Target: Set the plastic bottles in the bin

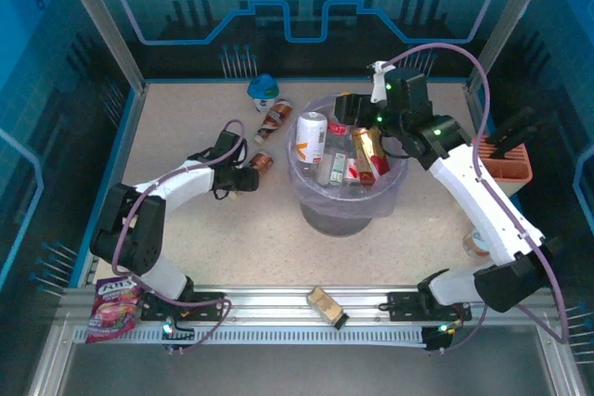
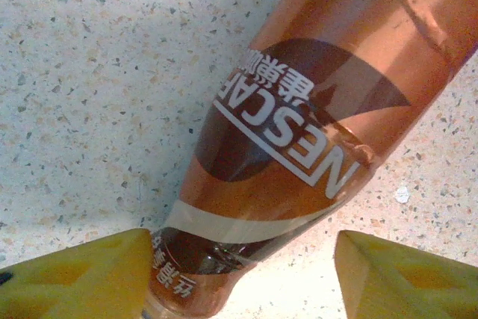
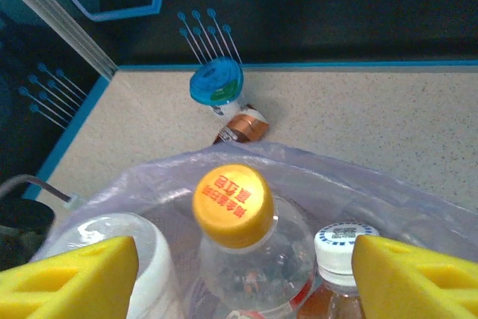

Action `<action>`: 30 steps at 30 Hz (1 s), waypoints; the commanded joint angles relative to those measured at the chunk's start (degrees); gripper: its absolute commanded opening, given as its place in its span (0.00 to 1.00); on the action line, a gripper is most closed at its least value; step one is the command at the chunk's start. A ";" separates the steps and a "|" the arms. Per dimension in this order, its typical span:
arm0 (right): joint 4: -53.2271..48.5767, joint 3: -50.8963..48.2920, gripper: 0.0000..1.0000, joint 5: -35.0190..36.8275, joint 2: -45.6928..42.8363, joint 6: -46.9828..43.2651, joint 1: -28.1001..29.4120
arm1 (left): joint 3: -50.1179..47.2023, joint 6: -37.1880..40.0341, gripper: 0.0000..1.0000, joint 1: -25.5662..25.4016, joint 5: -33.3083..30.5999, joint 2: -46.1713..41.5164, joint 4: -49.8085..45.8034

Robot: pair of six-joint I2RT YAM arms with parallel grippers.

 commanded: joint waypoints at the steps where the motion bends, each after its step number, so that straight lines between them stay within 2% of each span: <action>1: -3.93 2.88 0.77 -1.34 -2.20 -0.78 -1.58 | 1.63 0.34 0.57 0.05 -0.29 -0.46 -1.44; 6: -5.79 5.91 0.73 -4.08 -1.36 -2.10 -2.47 | 1.33 0.52 0.46 -0.27 -0.81 -1.78 -1.20; 11: -6.46 8.16 0.70 -10.24 -1.18 -2.80 -2.39 | 0.27 0.43 0.39 -0.36 -0.46 -6.74 -0.66; 16: -6.87 9.00 0.70 -16.03 -1.88 -3.60 -2.44 | 1.27 0.34 0.39 -0.36 -0.89 -13.94 -3.79; 19: -6.98 9.09 0.70 -17.06 -1.86 -3.40 -2.47 | 1.86 0.60 0.40 -0.35 -1.37 -16.87 -5.22; 20: -7.11 9.00 0.70 -16.96 -1.85 -3.36 -2.51 | 2.39 0.93 0.45 -0.36 -1.11 -16.61 -6.21; 23: -7.25 8.39 0.70 -16.97 -1.88 -3.28 -2.64 | 3.20 0.58 0.78 -0.12 -1.18 -13.37 -7.75; 27: -7.72 7.62 0.70 -17.48 -2.49 -3.15 -3.46 | 3.24 -0.63 0.95 1.12 1.70 -7.25 -6.41; 30: -8.20 7.42 0.71 -17.78 -3.05 -3.35 -4.37 | 4.60 0.20 0.99 1.22 1.70 -2.22 -6.64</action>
